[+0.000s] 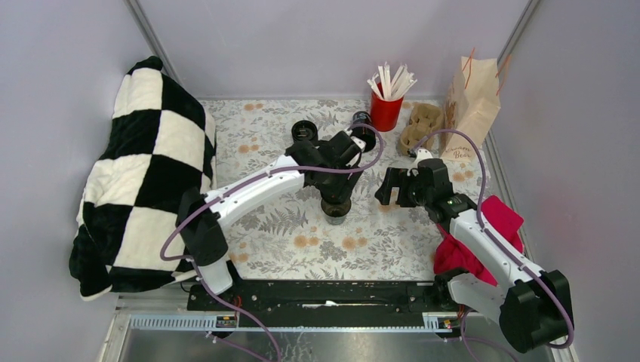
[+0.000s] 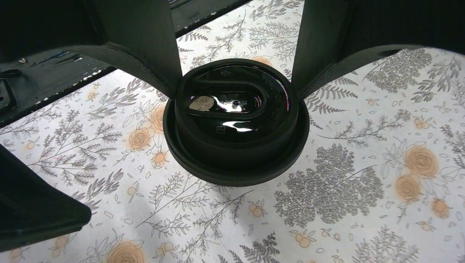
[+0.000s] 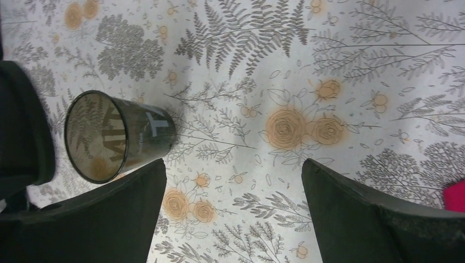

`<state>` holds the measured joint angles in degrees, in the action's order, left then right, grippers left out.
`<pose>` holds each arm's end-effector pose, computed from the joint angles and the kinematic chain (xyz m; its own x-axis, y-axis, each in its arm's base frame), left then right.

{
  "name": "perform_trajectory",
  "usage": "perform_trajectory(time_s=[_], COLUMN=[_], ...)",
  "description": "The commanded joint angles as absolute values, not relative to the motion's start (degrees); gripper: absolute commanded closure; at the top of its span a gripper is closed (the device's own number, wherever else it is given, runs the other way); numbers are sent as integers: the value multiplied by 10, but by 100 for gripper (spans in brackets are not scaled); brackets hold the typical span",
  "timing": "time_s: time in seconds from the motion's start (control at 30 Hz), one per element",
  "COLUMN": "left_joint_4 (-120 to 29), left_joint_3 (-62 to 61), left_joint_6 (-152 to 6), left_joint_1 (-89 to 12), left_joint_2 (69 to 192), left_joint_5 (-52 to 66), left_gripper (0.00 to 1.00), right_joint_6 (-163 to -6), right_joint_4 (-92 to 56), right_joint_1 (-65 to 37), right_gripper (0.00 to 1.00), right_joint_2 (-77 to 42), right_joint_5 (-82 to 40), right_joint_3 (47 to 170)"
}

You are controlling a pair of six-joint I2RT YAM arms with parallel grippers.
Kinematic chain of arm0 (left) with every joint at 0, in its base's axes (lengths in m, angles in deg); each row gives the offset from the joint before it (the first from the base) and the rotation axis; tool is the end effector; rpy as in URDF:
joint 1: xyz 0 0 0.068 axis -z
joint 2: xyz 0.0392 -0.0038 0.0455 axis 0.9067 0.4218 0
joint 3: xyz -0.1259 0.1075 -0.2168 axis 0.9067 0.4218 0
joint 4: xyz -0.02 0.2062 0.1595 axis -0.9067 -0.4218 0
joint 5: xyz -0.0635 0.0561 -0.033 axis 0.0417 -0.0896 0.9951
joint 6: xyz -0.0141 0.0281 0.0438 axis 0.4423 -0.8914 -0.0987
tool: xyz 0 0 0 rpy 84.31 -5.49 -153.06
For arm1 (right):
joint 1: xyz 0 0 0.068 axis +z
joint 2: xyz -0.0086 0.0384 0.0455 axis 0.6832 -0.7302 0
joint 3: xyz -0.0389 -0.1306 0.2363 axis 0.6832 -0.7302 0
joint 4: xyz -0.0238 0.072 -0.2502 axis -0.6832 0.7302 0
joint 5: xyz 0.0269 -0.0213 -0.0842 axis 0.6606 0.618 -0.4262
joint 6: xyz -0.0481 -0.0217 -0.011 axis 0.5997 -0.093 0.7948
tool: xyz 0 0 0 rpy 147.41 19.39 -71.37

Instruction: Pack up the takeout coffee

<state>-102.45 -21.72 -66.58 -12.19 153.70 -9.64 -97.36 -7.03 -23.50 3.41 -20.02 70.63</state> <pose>0.2230 -0.2860 0.3184 -0.7260 0.4586 -0.5125 0.5509 0.8339 -0.0343 0.2131 0.0815 0.2429 -0.6482 0.1213 -0.7518 -0.2439 0.9022 0.3558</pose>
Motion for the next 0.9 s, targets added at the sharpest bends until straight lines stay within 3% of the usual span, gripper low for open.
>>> perform_trajectory(time_s=[0.0,0.87], left_joint_4=[-1039,-1077], left_joint_3=[-244,-286], left_joint_6=[-687,-712], left_joint_1=[-117,-103], left_joint_2=[1567,1637], left_joint_5=[-78,-81], left_gripper=[30,29], right_joint_6=[-970,-971], right_joint_4=[-113,-120], right_joint_1=[-241,-241], right_gripper=[0,1], right_joint_2=[39,53], right_joint_5=[-143,-122], right_joint_3=[702,694])
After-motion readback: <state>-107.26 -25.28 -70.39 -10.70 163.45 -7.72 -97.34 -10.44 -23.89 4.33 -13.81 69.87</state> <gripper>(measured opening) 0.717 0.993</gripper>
